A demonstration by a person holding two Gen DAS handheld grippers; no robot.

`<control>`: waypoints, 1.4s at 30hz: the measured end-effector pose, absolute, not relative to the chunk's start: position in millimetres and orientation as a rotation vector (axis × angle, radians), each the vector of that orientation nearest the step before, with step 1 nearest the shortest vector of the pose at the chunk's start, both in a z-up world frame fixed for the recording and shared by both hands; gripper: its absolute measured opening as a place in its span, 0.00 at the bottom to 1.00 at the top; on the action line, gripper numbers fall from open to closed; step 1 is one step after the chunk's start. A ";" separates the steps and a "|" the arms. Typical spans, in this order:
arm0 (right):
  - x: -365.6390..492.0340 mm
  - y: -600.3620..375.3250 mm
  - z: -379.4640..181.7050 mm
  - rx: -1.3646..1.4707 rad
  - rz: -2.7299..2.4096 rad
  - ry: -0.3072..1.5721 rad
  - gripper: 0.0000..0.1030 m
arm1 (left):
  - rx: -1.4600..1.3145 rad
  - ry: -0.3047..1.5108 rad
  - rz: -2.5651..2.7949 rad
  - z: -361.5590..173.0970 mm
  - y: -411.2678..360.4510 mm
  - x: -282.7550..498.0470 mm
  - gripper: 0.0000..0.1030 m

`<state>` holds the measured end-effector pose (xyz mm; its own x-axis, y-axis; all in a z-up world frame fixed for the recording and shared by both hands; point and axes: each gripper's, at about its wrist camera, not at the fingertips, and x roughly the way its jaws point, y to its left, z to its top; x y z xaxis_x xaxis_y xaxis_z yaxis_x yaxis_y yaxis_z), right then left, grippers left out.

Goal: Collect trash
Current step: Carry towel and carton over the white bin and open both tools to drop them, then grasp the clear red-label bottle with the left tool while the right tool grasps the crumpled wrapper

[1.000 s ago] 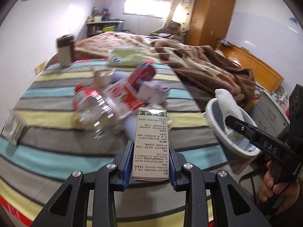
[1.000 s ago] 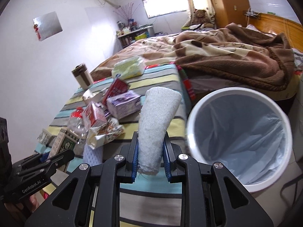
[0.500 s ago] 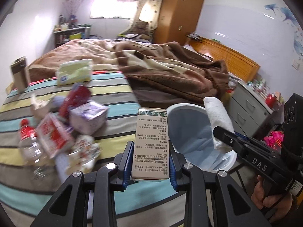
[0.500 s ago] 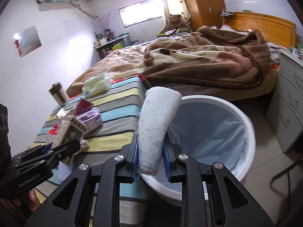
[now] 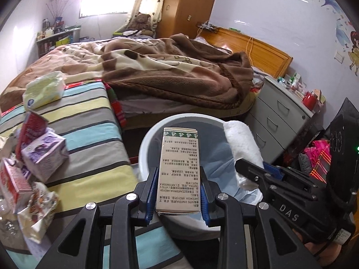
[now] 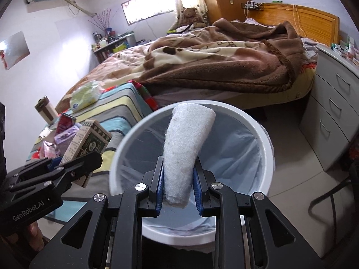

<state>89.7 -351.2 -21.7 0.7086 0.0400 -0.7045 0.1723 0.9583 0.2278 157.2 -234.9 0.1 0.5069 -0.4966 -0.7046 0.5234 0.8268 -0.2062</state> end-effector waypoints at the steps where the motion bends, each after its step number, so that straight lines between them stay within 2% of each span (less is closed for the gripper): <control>1: 89.7 -353.6 -23.4 0.286 -0.082 0.788 0.23 | 0.043 0.845 -0.617 -1.8 -239.6 158.7 0.32; 10: 93.4 -367.1 -37.2 0.292 -0.128 0.839 0.26 | 0.084 0.883 -0.604 -19.3 -258.9 168.2 0.32; 13: 92.8 -370.1 -38.7 0.305 -0.143 0.843 0.31 | 0.094 0.875 -0.600 -20.5 -261.3 167.8 0.42; 15: 91.6 -371.5 -38.9 0.312 -0.152 0.843 0.43 | 0.091 0.871 -0.602 -20.5 -259.8 167.3 0.51; 18: 90.1 -371.5 -36.9 0.323 -0.148 0.834 0.50 | 0.082 0.868 -0.597 -18.1 -255.7 167.0 0.54; 21: 89.5 -368.4 -34.1 0.323 -0.148 0.822 0.53 | 0.073 0.859 -0.588 -14.0 -250.1 165.3 0.59; 30: 81.8 -345.3 -19.3 0.322 -0.098 0.754 0.56 | 0.048 0.821 -0.540 2.2 -213.7 152.1 0.59; 33: 80.5 -333.5 -12.0 0.316 -0.062 0.727 0.61 | 0.024 0.806 -0.512 7.4 -192.7 148.2 0.59; 42: 88.5 -286.2 -9.3 0.304 0.056 0.717 0.65 | -0.061 0.780 -0.382 11.7 -112.7 145.5 0.61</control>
